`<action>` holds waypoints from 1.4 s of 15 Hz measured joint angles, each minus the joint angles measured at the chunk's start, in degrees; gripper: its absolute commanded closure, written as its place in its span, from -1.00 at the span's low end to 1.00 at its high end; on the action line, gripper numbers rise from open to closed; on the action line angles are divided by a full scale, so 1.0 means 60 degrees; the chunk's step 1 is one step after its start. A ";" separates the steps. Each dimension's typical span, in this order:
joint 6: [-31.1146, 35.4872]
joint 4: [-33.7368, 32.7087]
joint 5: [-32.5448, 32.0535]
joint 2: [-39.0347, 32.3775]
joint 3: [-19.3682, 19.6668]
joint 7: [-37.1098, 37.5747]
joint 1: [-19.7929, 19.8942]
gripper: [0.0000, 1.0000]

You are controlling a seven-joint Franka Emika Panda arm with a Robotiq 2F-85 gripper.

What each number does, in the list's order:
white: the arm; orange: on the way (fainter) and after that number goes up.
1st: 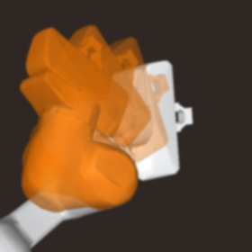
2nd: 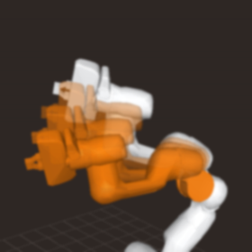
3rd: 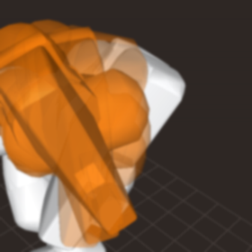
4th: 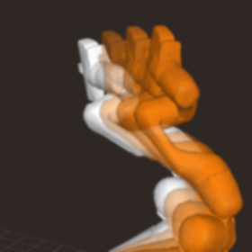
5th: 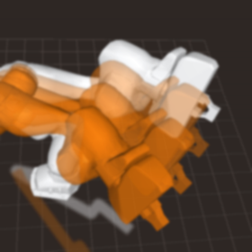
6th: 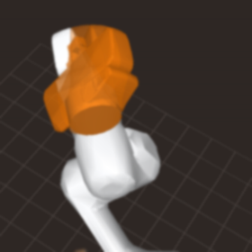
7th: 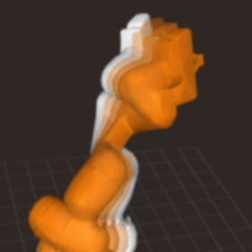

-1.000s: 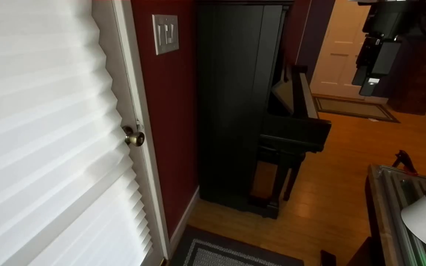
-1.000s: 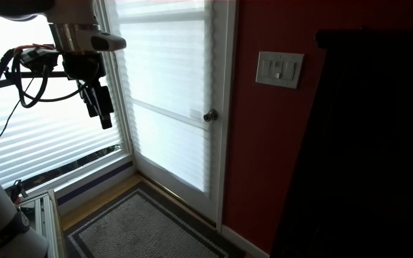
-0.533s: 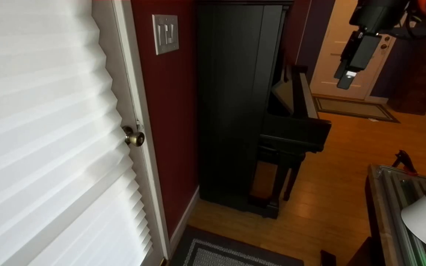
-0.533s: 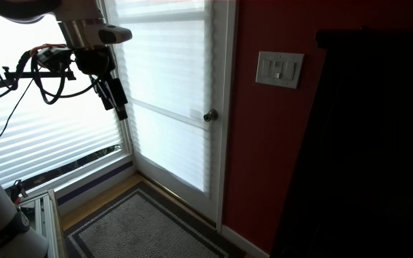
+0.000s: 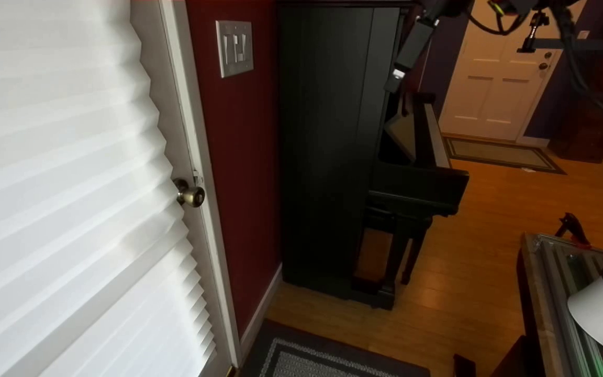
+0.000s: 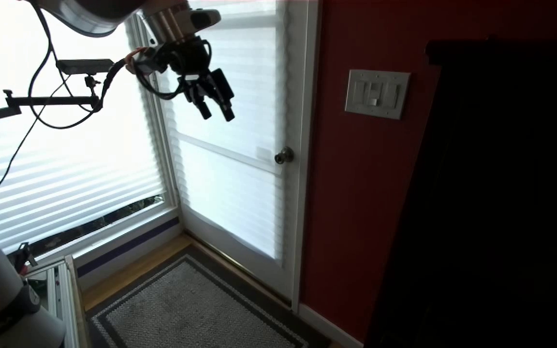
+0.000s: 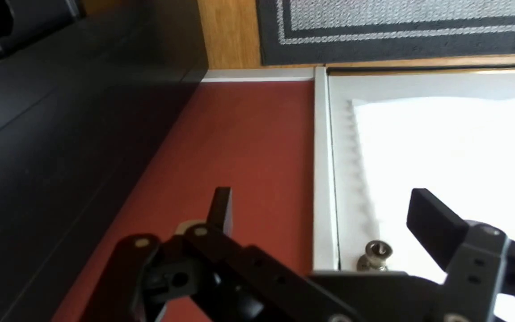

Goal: Press the top middle switch

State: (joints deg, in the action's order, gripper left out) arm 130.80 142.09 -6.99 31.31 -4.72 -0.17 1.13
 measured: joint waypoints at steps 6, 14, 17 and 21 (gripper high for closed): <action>0.0071 -0.3181 -0.2228 -0.2900 -0.0032 0.0541 0.1099 -1.00; -0.0351 -0.6983 -0.5099 -0.6229 0.0142 0.1469 0.0611 -1.00; -0.0533 -0.7912 -0.5114 -0.7007 0.0261 0.1469 0.0281 -1.00; -0.0573 -0.8153 -0.5114 -0.7171 0.0303 0.1468 0.0251 -1.00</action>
State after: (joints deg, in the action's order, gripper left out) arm 127.37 93.18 -37.67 -11.71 -2.91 8.64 2.64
